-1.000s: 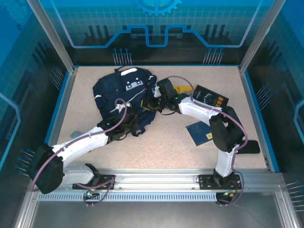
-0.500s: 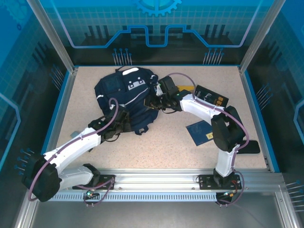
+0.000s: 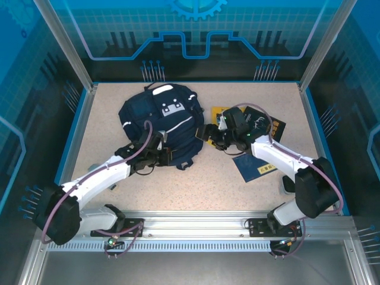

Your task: Pack the student bag

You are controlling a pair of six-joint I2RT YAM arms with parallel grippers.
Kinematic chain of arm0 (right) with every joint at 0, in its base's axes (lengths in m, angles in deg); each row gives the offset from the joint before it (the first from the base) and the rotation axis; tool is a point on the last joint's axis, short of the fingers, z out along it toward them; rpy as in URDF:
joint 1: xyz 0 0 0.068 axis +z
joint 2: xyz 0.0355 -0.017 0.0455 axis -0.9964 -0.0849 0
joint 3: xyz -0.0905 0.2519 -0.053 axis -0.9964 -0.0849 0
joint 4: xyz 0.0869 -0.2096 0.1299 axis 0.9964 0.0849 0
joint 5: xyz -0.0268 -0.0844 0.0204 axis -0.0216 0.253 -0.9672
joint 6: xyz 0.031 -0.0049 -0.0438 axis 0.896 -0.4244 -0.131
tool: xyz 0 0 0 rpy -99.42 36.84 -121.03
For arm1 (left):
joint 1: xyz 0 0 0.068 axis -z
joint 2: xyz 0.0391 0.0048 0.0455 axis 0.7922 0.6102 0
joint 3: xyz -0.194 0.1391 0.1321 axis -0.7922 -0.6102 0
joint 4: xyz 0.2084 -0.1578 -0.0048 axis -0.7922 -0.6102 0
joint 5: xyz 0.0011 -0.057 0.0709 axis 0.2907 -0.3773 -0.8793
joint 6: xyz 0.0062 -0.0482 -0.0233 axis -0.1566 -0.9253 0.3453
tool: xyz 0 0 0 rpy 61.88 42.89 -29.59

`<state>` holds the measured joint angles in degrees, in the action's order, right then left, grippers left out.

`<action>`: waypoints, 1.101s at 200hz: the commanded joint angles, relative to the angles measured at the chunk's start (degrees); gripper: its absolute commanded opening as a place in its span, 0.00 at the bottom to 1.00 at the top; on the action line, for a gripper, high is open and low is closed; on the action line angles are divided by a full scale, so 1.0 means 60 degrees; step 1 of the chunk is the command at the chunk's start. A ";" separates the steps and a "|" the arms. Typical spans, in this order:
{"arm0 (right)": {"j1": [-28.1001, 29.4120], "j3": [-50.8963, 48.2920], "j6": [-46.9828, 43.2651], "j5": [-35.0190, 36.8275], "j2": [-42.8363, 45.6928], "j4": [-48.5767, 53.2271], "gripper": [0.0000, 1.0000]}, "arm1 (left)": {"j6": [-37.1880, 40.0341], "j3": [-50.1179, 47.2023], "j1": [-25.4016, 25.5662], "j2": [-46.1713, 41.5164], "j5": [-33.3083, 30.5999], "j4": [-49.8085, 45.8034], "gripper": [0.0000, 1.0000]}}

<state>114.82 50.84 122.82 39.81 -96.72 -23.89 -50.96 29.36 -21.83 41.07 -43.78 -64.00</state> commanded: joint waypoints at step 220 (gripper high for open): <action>-0.0010 0.0915 -0.0524 0.2542 -0.1557 0.1900 0.04 | 0.1176 0.0684 0.0072 -0.0093 -0.2197 -0.2758 0.00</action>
<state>117.66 55.10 122.12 46.78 -107.00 -17.31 -44.18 35.40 -19.51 43.37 -50.51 -73.31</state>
